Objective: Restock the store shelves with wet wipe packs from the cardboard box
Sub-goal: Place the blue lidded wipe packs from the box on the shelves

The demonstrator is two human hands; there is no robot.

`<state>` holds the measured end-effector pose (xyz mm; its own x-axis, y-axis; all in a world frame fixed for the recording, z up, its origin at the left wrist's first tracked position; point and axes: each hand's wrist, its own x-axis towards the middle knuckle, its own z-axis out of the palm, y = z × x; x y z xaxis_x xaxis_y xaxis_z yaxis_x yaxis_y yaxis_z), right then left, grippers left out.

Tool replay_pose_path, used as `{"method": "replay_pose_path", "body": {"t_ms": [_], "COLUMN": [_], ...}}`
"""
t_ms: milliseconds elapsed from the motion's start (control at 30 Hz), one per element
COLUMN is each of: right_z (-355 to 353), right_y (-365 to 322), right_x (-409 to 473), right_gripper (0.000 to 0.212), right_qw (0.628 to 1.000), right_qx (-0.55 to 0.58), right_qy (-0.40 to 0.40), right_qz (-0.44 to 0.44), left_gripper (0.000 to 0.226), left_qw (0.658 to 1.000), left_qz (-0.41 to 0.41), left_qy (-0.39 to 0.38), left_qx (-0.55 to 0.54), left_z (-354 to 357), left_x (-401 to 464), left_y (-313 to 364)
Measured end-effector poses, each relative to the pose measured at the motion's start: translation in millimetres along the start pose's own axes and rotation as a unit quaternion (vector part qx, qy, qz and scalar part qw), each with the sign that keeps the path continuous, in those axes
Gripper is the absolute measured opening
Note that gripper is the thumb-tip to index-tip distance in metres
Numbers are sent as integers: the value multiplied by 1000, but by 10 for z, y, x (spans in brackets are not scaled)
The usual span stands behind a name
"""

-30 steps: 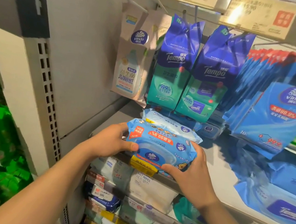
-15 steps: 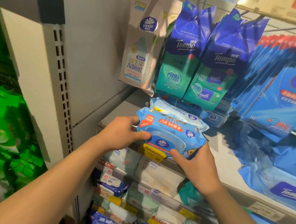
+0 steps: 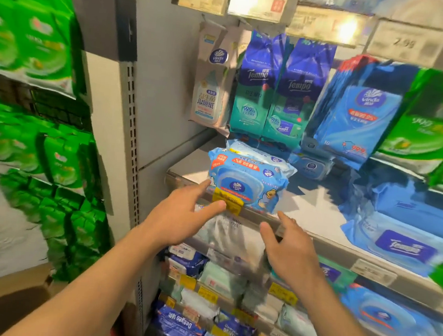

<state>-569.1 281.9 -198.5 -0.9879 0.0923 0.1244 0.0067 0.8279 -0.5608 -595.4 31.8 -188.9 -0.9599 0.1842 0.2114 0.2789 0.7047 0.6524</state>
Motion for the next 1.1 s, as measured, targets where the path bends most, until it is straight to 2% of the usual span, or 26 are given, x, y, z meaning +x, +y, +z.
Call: {"method": "replay_pose_path", "body": {"t_ms": [33, 100, 233, 333, 433, 500, 800, 933, 1033, 1100], "right_z": [-3, 26, 125, 218, 319, 438, 1171, 1506, 1798, 2056], "right_y": [42, 142, 267, 195, 35, -48, -785, -1313, -1740, -2007], "right_x": [-117, -330, -767, -1082, -1344, -1472, -1941, -2181, -2370, -2482], "right_gripper": [56, 54, 79, 78, 57, 56, 61, 57, 56, 57], "right_qw": [1000, 998, 996, 989, 981, 978, 945, 929, 921, 913], "right_qx": [-5, -5, 19, 61, 77, 82, 106, 76, 58, 62], "right_qy": [-3, -15, -75, -120, -162, -176, -276, -321, -323, -339], "right_qz": [-20, -55, -51, -58, -70, -81, -137, -169, -210, -217], "left_gripper": [87, 84, 94, 91, 88, 83, 82, 98, 96, 103], "left_qw": [1000, 999, 992, 987, 984, 978, 944, 923, 908, 900], "left_qz": [-10, -17, -45, -82, -136, -170, -307, -363, -389, -403], "left_qy": [-7, -16, -37, -42, -37, -28, 40, 102, 146, 166], "left_qx": [10, 29, 109, 130, 111, 113, 114, 74, 44, 26], "left_z": [45, 119, 186, 163, 85, 27, -556, -911, -1160, -1322], "left_x": [-120, -398, -1026, -1475, -1879, -2110, -3231, -3808, -4220, -4471], "left_y": [20, 99, 263, 248, 274, 218, -474, -904, -1240, -1498]}}
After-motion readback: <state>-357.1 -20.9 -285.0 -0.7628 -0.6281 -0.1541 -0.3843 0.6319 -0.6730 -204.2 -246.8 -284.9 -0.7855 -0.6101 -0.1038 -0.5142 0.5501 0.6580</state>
